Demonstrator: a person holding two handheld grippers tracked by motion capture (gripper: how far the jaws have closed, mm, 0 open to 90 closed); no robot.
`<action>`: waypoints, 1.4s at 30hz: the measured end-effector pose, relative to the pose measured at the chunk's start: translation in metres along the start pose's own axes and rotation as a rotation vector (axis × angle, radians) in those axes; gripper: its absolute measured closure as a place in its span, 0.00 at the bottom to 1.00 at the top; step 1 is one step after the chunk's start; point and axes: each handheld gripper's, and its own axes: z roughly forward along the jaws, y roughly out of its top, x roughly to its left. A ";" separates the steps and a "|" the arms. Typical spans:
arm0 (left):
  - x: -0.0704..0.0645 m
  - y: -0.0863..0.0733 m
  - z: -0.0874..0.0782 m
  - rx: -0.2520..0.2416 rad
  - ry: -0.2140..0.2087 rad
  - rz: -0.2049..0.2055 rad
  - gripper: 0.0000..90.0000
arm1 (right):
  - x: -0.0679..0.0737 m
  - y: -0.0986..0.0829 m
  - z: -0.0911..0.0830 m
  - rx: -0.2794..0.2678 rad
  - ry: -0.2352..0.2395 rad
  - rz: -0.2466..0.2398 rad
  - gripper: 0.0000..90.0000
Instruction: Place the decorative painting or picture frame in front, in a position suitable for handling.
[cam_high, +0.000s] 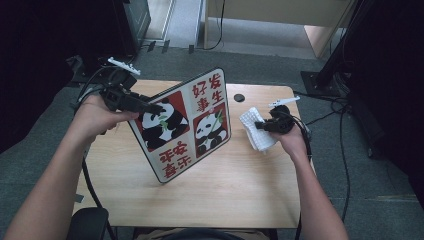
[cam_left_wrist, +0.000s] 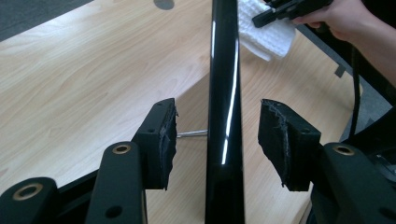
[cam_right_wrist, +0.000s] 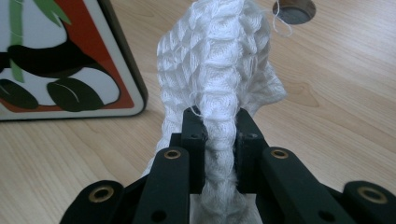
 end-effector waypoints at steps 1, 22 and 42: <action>0.000 -0.003 -0.001 -0.008 -0.002 -0.004 0.52 | 0.002 0.001 -0.001 0.002 0.005 0.009 0.88; -0.001 -0.068 0.001 -0.125 -0.010 -0.008 0.53 | 0.030 0.022 -0.001 -0.001 0.047 -0.031 0.87; -0.002 -0.088 0.016 -0.167 -0.040 -0.019 0.68 | 0.048 0.071 -0.036 -0.030 0.068 -0.118 0.87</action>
